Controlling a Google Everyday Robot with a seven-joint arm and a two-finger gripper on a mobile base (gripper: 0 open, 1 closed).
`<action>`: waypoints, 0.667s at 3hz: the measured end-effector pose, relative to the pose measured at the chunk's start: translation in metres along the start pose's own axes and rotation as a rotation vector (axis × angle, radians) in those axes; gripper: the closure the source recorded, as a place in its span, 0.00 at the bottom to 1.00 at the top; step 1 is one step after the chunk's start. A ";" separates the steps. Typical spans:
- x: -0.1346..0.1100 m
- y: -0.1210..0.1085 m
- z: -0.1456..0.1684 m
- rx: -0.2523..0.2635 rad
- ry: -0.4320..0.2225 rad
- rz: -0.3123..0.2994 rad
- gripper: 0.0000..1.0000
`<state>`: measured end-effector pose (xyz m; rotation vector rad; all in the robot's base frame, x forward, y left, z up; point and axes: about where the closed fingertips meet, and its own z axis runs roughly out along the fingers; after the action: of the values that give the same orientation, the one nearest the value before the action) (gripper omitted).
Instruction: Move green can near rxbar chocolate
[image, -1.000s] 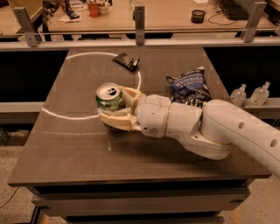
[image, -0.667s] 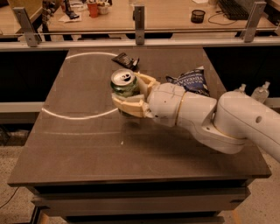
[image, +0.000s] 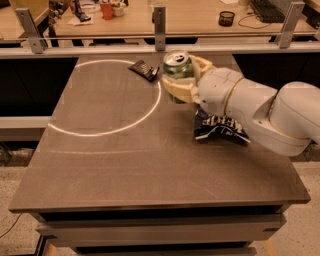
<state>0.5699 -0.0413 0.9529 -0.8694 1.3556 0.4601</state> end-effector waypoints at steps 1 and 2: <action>0.014 -0.088 0.017 0.076 0.042 -0.067 1.00; 0.014 -0.088 0.017 0.076 0.042 -0.067 1.00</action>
Offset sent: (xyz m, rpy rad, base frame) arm 0.1182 -0.0617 0.0046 -0.0773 -0.0601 -0.0740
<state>0.6484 -0.0853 0.9626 -0.8631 1.3691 0.3388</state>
